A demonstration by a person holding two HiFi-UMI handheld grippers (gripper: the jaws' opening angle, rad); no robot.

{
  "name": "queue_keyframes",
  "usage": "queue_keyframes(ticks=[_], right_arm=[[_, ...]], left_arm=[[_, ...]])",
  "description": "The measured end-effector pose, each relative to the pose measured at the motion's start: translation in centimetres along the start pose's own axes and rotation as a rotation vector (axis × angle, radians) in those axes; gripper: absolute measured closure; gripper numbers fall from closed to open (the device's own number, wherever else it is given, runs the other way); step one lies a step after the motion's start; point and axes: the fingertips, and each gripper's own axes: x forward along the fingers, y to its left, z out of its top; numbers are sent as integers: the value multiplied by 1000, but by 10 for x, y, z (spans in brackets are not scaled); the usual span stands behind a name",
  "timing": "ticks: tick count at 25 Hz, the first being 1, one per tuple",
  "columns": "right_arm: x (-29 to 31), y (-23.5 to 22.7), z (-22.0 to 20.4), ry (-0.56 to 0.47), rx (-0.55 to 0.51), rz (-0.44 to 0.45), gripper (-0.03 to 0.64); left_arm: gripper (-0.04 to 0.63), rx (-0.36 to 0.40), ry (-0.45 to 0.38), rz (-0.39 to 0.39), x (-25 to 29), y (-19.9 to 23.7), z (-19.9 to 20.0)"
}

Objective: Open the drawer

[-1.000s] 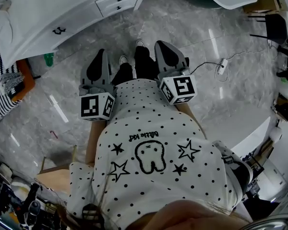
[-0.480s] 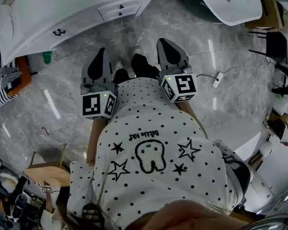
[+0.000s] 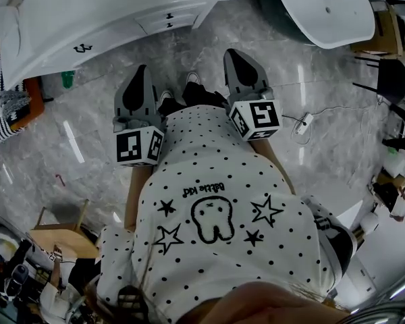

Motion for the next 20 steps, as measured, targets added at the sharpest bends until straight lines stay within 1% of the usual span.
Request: queue_keyframes(ticks=[4, 8, 13, 16, 18, 20], right_arm=[[4, -19, 2, -4, -4, 22, 601], [5, -34, 2, -1, -12, 47, 603], [3, -50, 1, -7, 3, 58, 601], [1, -54, -2, 1, -3, 64, 601], [3, -57, -4, 6, -1, 66, 603], [15, -57, -4, 15, 3, 69, 601]], left_arm=[[589, 2, -5, 14, 11, -14, -2], [589, -24, -6, 30, 19, -26, -6], [589, -6, 6, 4, 27, -46, -13], [589, -8, 14, -8, 30, -54, -17], [589, -12, 28, -12, 34, -55, -20], [589, -18, 42, -12, 44, -48, -21]])
